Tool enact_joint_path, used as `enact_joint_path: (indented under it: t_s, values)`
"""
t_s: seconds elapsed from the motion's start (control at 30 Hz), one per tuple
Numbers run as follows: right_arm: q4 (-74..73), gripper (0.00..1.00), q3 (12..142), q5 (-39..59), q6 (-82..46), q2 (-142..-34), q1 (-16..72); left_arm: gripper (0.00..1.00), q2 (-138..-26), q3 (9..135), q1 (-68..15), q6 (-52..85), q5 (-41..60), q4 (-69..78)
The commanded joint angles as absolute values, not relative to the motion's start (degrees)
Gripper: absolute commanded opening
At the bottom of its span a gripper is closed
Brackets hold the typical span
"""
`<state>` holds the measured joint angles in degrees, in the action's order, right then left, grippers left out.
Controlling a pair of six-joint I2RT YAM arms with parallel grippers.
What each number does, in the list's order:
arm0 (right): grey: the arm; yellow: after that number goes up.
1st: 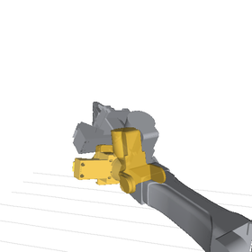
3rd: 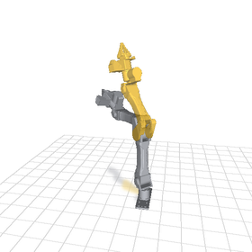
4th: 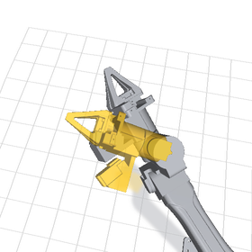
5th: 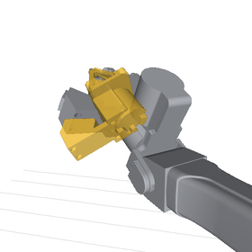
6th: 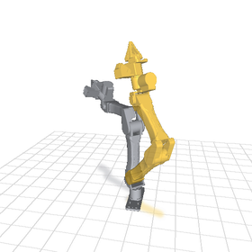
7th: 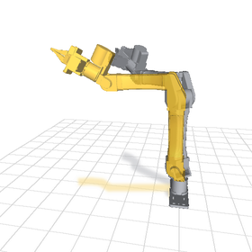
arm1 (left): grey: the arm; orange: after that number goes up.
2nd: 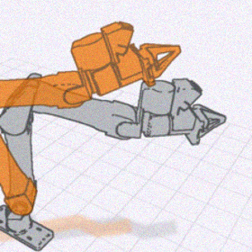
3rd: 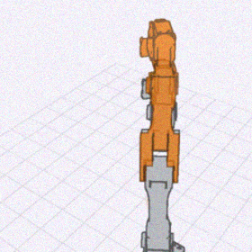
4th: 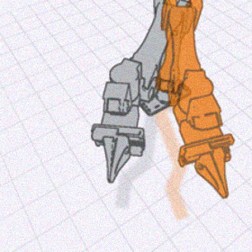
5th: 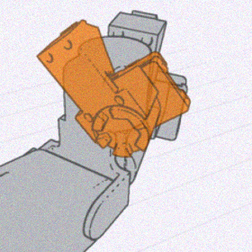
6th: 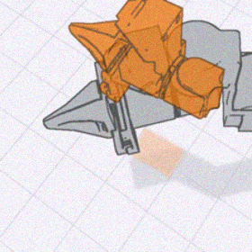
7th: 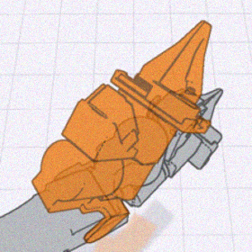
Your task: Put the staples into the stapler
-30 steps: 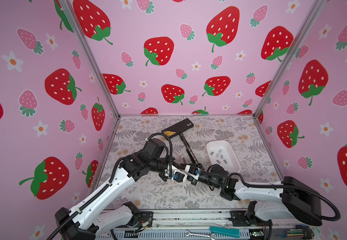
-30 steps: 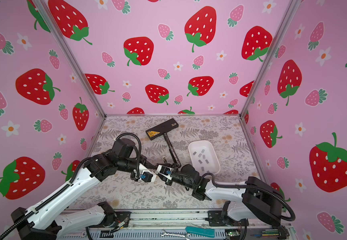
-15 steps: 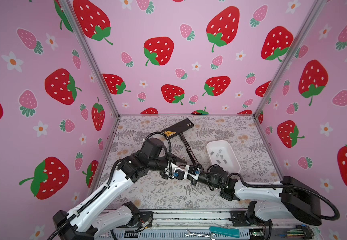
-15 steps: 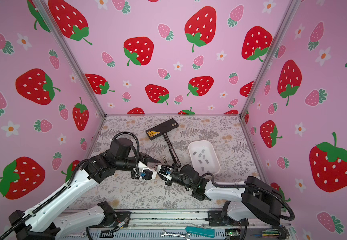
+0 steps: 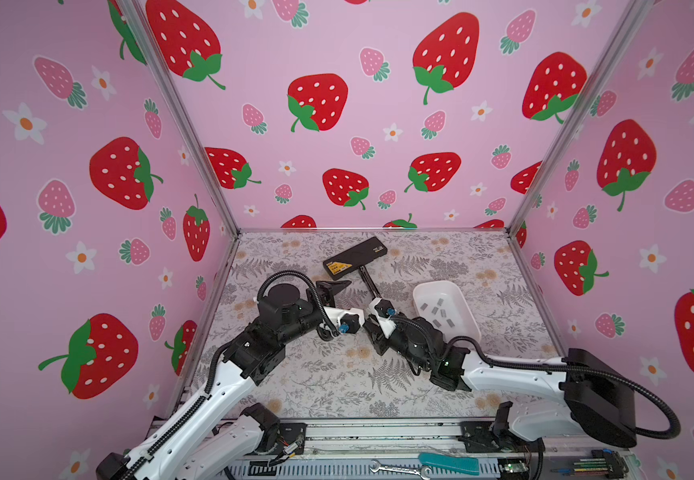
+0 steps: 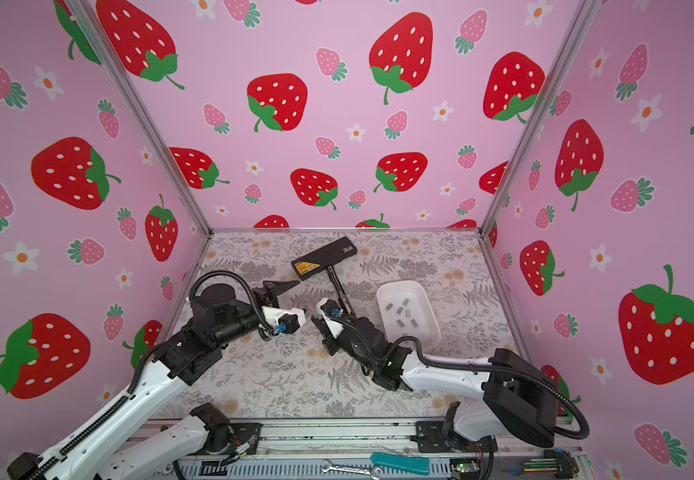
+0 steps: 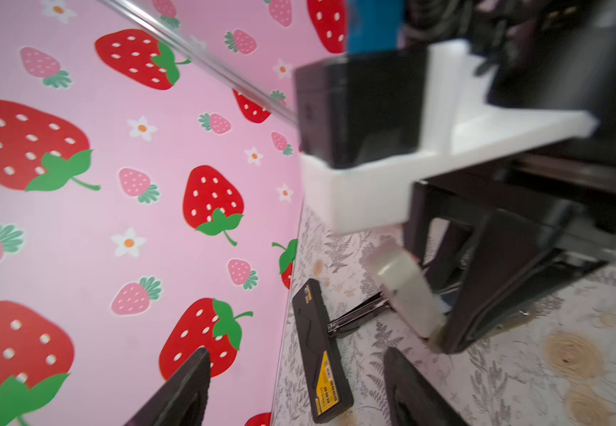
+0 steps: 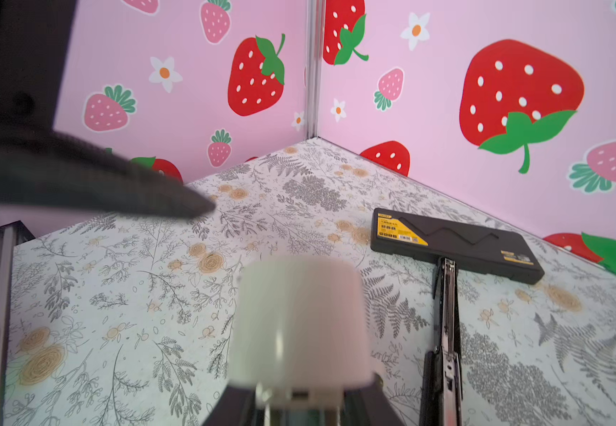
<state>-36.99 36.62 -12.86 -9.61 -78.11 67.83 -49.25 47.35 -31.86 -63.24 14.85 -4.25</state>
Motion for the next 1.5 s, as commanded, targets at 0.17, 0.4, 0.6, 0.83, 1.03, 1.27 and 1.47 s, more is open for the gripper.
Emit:
enact_joint_path:
  t_s: [0.17,0.4,0.6,0.83,1.03,1.27,1.47]
  values:
    - [-26.4,0.0,41.4,-10.2,-23.8,-78.3,67.7,0.87,-47.5,48.4,-30.9,-52.9,-8.6,9.7]
    - [-14.7,0.0,46.9,-15.3,-32.5,-82.2,67.8,0.99,-42.3,49.6,-30.7,-43.6,-16.5,13.7]
    - [-1.3,0.0,58.0,-16.6,-37.8,-93.6,69.5,0.99,-39.3,51.5,-30.3,-33.3,-16.0,11.5]
    - [4.8,0.0,63.5,-11.9,-39.4,-102.2,71.2,0.99,-38.3,65.8,-29.5,11.5,-19.4,-13.6]
    - [6.8,0.0,65.7,-11.5,-39.8,-105.5,72.3,0.99,-24.8,47.7,-29.5,19.0,-9.3,-7.5]
    - [6.6,0.0,65.8,-14.0,-40.7,-110.2,73.0,0.99,-19.7,42.1,-29.5,30.4,-5.5,-20.8]
    - [6.3,0.0,62.9,-15.2,-42.0,-110.5,73.0,0.99,-14.6,39.3,-29.5,38.1,-18.9,-36.2]
